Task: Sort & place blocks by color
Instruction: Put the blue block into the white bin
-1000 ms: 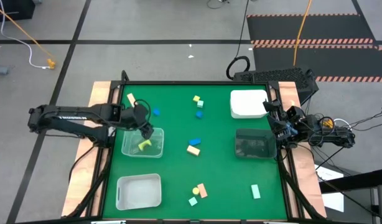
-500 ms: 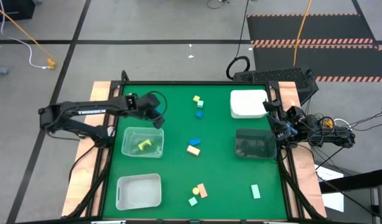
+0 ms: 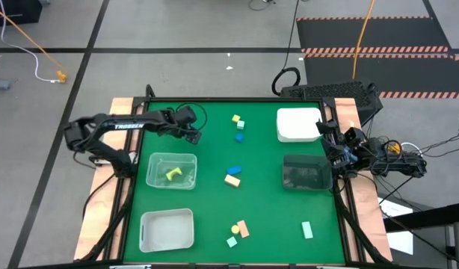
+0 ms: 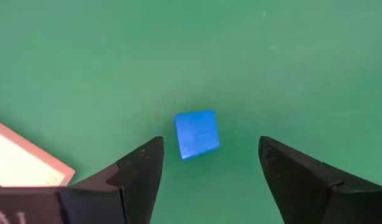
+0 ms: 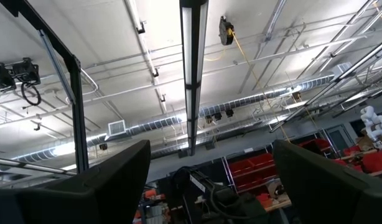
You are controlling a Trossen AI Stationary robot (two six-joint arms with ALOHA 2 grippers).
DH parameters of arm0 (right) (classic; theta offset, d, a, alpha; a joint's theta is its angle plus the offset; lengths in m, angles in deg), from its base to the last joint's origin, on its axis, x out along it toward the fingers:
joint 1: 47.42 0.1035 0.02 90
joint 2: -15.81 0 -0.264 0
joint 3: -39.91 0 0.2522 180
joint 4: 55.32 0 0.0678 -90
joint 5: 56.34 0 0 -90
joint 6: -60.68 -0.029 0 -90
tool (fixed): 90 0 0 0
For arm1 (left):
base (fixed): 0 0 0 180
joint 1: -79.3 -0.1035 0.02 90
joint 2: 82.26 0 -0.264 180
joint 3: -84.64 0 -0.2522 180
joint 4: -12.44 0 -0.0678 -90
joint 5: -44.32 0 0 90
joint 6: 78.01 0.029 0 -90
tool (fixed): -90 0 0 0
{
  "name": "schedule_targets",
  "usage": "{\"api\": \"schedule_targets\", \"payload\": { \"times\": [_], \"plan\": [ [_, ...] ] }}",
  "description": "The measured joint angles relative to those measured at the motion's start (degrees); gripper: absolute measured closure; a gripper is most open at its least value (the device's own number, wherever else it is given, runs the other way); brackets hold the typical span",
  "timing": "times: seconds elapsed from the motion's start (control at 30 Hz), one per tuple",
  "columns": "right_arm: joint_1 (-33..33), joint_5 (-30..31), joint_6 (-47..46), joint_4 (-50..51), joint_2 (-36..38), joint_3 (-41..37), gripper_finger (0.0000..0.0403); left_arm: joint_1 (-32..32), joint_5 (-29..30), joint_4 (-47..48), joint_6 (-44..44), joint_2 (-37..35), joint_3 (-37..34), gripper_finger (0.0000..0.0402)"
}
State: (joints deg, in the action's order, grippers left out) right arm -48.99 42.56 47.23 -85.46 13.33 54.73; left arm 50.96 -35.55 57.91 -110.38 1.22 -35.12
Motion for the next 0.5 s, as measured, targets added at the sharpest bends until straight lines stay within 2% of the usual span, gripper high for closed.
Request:
{"api": "schedule_targets", "payload": {
  "times": [0.2, 0.5],
  "plan": [
    [0.0, 0.0, 0.0, 0.0, 0.0, 0.0, 0.0071, -1.3, -1.8, -1.9, 0.6, 4.4, 0.0, 0.0149],
    [0.0, 0.0, 0.0, 0.0, 0.0, 0.0, 0.0071, -1.6, -3.9, -2.3, 2.7, 10.5, 0.3, 0.0204]
  ]
}}
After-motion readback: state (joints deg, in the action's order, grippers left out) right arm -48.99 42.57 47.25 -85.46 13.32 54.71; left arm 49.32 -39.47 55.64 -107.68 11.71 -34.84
